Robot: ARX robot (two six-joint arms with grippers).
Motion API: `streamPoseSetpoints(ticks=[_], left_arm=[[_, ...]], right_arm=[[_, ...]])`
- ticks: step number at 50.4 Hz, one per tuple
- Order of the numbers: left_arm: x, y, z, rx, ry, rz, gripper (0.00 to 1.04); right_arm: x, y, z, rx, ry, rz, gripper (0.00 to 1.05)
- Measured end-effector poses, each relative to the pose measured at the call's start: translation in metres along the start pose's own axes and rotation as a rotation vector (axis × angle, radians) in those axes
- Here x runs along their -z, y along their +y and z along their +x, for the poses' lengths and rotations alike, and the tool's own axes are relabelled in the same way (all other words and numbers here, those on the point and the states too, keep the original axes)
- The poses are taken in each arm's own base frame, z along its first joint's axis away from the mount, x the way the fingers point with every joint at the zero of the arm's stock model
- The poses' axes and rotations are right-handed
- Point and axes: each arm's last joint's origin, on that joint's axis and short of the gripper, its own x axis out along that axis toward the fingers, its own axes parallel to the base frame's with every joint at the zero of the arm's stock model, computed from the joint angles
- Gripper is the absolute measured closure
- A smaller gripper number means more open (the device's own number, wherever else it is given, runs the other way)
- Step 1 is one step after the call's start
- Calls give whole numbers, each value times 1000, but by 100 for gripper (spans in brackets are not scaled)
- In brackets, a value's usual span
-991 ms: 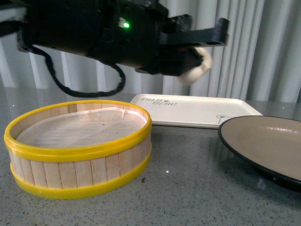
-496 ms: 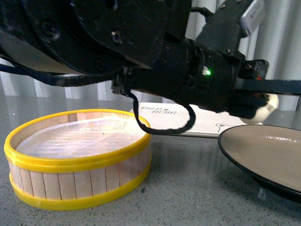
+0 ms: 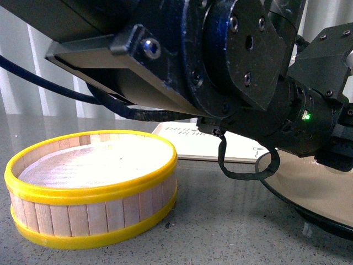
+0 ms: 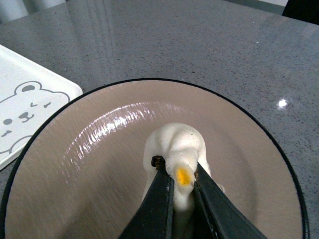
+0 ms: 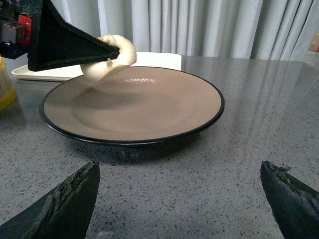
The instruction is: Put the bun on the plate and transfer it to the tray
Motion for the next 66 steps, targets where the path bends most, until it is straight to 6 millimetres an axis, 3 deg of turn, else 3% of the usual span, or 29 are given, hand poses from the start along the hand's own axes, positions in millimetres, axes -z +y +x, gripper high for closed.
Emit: streamPoseSetpoints(ticks=[37,54,66], left_arm=[[14,6,27,-68,116,56,99],[15,2,29,-47,118,72,57],[3,0,22,-34,82,43,8]], right_arm=[[0,0,0,0,0,0,8],[0,0,0,0,0,0,8],[0,0,0,0,0,0,8]])
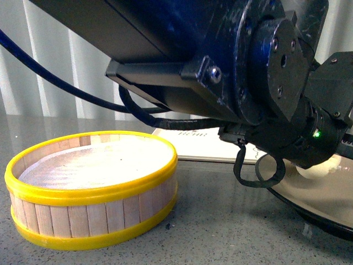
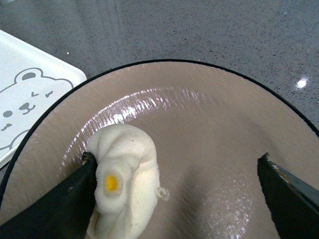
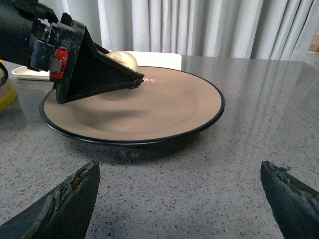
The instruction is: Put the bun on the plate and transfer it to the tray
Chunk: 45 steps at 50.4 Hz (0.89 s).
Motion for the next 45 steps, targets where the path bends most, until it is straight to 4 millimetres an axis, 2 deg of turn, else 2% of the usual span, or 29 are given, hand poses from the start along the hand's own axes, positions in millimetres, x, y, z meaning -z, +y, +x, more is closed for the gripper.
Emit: streamPoseSetpoints(ticks=[2,5,16,25,33,45], left_arm=[[-2,-1,-2,2,-1,3,5],[-3,-3,-2,7,0,3,7],[1,-15,1,46,20,3,7],[-3,-14,1,24,-3,-5,7],[-16,7,-8,-67,-58,-54,7],[-27,48,-35,-250,-151,-147,7]], right_arm=[[0,0,0,0,0,0,8],[0,0,0,0,0,0,8],[0,0,0,0,0,0,8],[0,0,0,0,0,0,8],[0,0,0,0,0,0,8],[0,0,0,0,0,0,8]])
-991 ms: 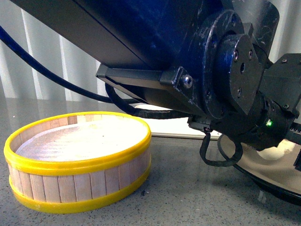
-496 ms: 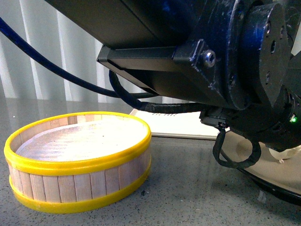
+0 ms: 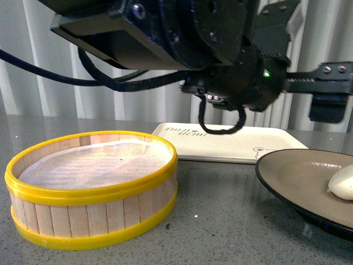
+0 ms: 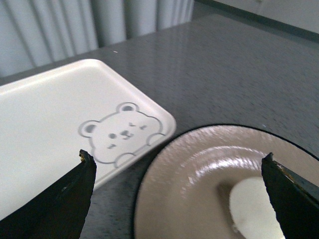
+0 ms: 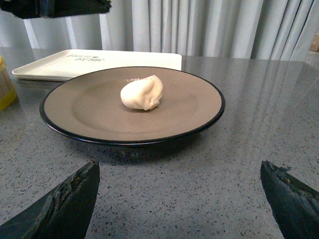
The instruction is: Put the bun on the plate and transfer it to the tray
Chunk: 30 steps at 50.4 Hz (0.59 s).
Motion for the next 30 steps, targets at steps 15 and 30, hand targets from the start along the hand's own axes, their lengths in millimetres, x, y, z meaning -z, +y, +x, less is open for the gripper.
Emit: streamPoseSetpoints(ticks=[15,30], left_arm=[[-23,70,-44,-248,-98,-143,7],[-21,109,-82,-432,-44,-226,7]], right_arm=[[0,0,0,0,0,0,8],[0,0,0,0,0,0,8]])
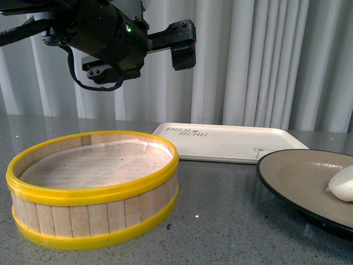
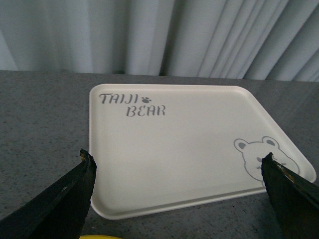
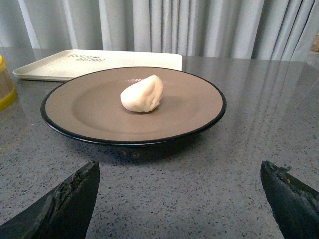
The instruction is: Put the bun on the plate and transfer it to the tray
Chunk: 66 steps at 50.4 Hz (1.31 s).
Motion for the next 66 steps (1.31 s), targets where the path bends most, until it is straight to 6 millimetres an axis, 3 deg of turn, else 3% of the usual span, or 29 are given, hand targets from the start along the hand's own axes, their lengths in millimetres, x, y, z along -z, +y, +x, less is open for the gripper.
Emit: streamPoseSetpoints(ticks=[4,9,18,22,32,52,66], left_arm=[[3,-1,-5,-120,-75,39,14],[19,9,-31,-290,-184,72,30],[53,40,-87,-352,-232,90,57],[77,53,-110,-375,-214,93,71],[120,63,-147,-348,-171,103,101],[172,73,-219,-362,-169,107,101],[190,79,-250,-368,-170,107,101]], right_arm=[[0,0,0,0,0,0,8],[0,0,0,0,0,0,8],[0,0,0,0,0,0,8],[0,0,0,0,0,0,8],[0,0,0,0,0,0,8],[0,0,0,0,0,0,8],[0,0,0,0,0,0,8]])
